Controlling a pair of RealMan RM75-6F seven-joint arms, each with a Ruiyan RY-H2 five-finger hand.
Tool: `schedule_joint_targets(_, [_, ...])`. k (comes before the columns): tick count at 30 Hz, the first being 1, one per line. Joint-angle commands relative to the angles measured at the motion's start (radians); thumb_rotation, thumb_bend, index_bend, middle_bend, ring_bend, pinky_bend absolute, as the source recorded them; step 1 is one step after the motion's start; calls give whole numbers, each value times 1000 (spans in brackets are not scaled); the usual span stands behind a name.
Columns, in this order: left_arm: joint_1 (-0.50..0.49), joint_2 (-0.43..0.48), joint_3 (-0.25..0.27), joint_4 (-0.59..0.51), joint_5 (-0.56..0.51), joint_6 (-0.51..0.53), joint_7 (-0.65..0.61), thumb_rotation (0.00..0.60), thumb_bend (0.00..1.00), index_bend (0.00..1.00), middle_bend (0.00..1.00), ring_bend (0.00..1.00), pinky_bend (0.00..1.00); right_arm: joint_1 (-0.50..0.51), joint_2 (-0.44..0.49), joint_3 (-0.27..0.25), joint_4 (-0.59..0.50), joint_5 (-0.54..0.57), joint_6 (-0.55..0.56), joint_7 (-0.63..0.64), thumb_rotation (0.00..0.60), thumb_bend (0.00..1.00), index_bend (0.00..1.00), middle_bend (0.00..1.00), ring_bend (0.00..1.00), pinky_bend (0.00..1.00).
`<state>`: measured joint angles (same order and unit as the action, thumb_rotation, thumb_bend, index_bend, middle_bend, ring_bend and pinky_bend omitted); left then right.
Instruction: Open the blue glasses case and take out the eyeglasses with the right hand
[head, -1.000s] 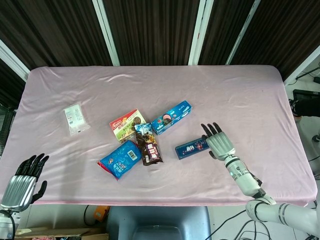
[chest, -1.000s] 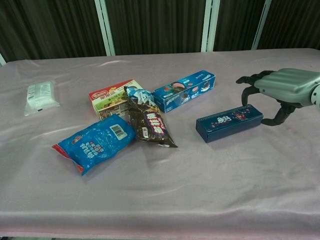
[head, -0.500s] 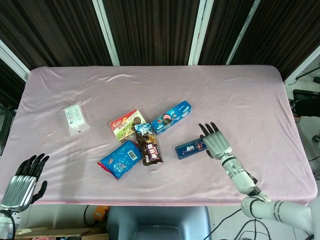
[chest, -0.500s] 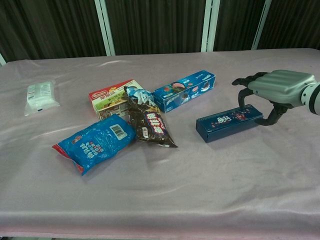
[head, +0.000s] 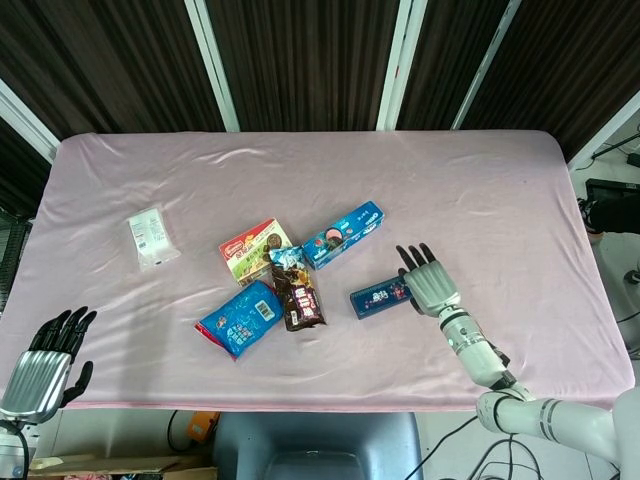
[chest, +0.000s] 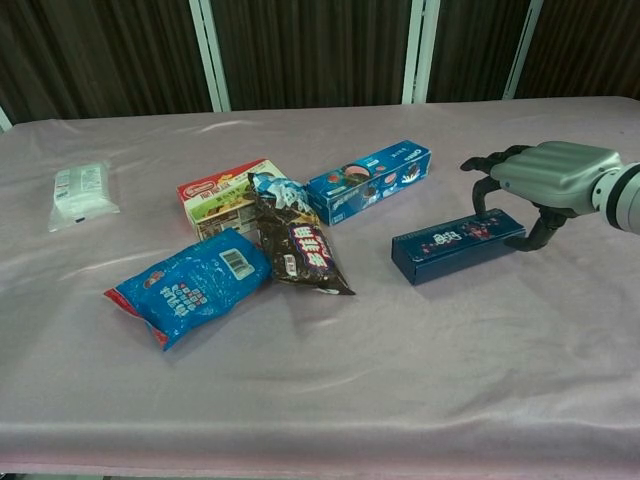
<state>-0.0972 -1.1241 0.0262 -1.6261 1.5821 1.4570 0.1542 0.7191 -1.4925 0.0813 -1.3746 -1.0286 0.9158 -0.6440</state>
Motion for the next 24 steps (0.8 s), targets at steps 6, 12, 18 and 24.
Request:
schedule_joint_targets(6, [0,1,-1,1,-2,0,-2,600,459,0,51,49,144,-1,-2,4,4,-1,8,14,600,477,430,0,0,0])
schedule_joint_targets(12, [1,1,1,1,1,1,-3,600,459,0,51,49,144,3,-10,2,15,8,2,8,600,477,441,0,0,0])
schedule_joint_targets(18, [1,2,-1,1,-2,2,-4,600,458,0,52,49,144,10,-21,4,21,16,-1,1,600,479,447,0,0,0])
schedule_joint_targets(24, [0,2,-1,2,-2,2,-9,600,458,0,51,49,144,15,-20,3,21,29,-6,-10,600,545,484,0,0,0])
